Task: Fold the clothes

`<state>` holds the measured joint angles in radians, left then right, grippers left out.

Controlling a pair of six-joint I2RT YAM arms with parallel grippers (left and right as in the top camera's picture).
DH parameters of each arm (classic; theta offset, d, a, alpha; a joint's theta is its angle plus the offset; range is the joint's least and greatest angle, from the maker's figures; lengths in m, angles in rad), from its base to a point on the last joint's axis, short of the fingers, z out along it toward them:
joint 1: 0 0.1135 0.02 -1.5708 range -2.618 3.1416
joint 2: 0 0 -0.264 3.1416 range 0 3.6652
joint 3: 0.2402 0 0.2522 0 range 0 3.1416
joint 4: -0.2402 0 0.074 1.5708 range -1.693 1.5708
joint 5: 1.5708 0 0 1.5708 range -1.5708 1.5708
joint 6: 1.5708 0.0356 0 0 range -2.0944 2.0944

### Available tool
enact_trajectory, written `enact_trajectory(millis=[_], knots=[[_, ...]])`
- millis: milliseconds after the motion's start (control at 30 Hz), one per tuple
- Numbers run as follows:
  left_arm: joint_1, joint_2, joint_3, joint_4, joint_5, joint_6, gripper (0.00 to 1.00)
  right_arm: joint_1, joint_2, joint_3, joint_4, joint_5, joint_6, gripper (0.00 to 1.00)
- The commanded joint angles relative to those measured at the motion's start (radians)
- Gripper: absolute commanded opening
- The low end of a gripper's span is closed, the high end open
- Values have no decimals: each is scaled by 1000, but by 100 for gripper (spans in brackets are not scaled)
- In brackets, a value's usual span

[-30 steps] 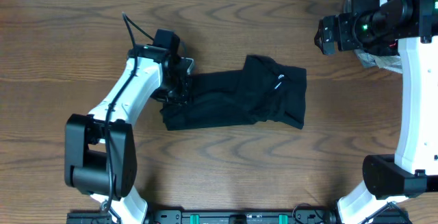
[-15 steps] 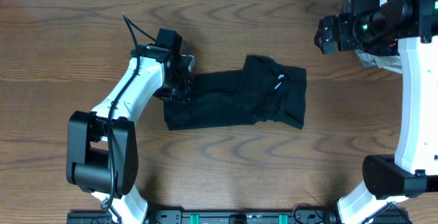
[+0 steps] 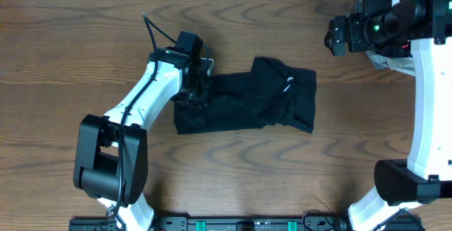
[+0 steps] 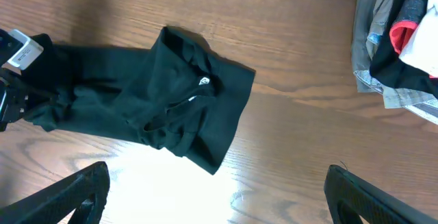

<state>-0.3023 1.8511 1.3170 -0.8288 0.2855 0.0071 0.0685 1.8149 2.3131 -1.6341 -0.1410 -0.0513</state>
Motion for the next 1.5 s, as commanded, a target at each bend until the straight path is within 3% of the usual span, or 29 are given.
enact_trajectory(millis=[0,67,133,567,667,800,833,967,1100,1200,1467], knots=[[-2,10,16,1,17,-13,48,-8,5,-6,-1,2,13,98],[-4,10,16,1,18,-13,79,-8,5,-6,-1,2,13,98],[-7,10,16,1,20,-13,88,-8,5,-6,0,2,13,98],[56,-42,134,-190,-51,-39,88,-8,5,-6,-2,-5,13,98],[79,-41,98,-200,-73,-39,74,-8,5,-6,-1,-5,13,98],[104,-40,43,-175,-109,-87,33,-8,5,-6,0,-5,13,98],[108,-40,33,-167,-138,-114,27,-8,5,-6,1,-5,13,98],[109,-39,10,-149,-202,-160,23,-8,5,-6,-1,-5,13,98],[109,-29,9,-144,-265,-200,12,-8,5,-6,-4,-5,13,98],[109,-27,9,-150,-332,-246,11,-8,5,-6,-8,-6,13,98],[72,-19,8,-129,-324,-256,9,-8,5,-6,-4,-14,13,98]])
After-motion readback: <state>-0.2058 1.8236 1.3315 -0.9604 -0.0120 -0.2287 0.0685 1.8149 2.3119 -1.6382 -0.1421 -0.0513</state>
